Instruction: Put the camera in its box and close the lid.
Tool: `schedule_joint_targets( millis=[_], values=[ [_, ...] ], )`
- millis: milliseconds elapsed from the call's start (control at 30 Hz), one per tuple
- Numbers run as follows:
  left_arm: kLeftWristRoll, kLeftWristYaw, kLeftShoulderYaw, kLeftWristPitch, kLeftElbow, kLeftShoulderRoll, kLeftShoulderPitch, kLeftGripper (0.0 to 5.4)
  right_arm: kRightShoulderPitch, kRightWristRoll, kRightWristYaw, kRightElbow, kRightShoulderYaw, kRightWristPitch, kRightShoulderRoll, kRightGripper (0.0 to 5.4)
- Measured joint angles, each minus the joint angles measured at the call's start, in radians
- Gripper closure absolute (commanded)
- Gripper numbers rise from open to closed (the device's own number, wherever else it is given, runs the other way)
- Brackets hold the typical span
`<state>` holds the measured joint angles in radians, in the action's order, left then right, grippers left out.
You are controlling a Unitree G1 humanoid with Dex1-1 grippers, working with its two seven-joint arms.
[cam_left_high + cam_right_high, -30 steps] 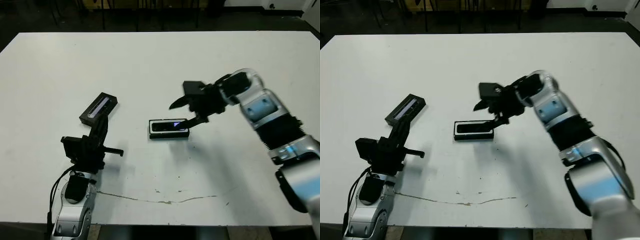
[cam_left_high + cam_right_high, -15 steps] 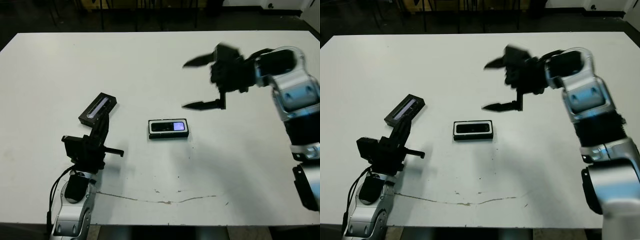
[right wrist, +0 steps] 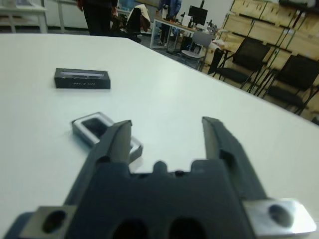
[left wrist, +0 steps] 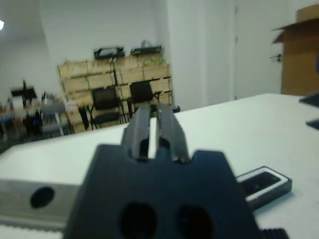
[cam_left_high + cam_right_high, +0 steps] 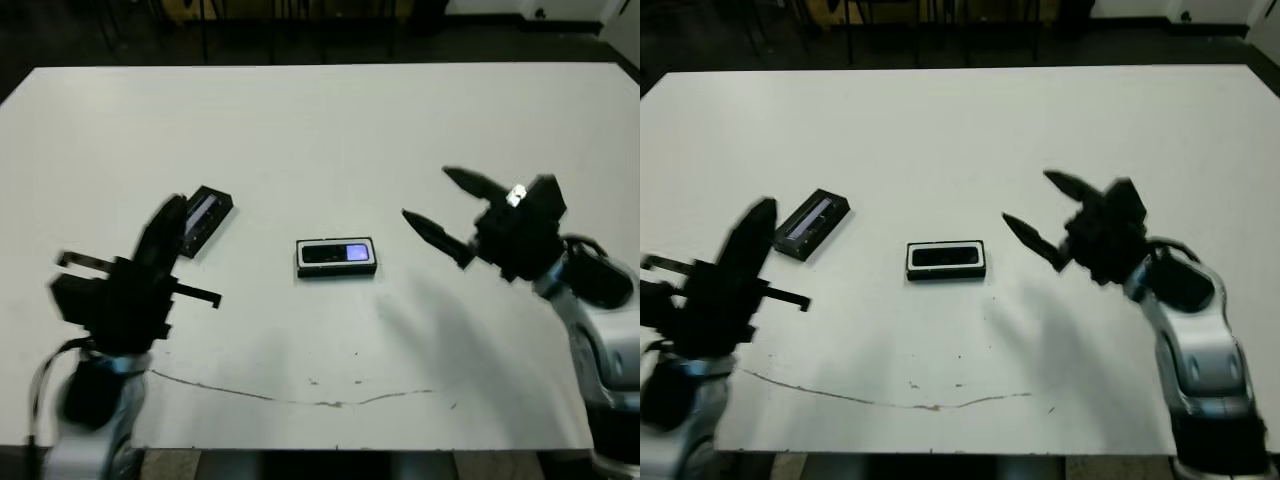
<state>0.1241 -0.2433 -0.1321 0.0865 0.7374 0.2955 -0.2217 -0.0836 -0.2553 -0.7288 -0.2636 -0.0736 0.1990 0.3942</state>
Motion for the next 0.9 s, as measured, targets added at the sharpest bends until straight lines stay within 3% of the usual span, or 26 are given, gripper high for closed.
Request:
schedule_joint_targets(
  millis=[133,467,633,833,900],
  values=[
    [-0.011,-0.036,-0.056,0.093,-0.049,0.115,0.133,3.86,0.026,-0.001,0.012,-0.005,-0.001,-0.017,0.006,3.61],
    [-0.003,-0.073,-0.004,0.266,-0.307,0.149,0.413,2.03,0.024,-0.008,0.013,0.008,0.004,-0.052,0.031,5.39],
    [-0.027,-0.121,0.077,0.304,-0.465,0.163,0.476,1.09,0.012,-0.015,-0.002,0.033,0.012,-0.080,0.038,5.40],
    [0.084,-0.162,0.073,0.409,-0.550,0.105,0.501,0.00,0.011,-0.015,0.001,0.045,0.015,-0.083,0.048,5.40],
    [0.105,-0.170,0.069,0.413,-0.573,0.097,0.502,0.00,0.011,-0.015,0.001,0.047,0.015,-0.083,0.049,5.40]
  ],
)
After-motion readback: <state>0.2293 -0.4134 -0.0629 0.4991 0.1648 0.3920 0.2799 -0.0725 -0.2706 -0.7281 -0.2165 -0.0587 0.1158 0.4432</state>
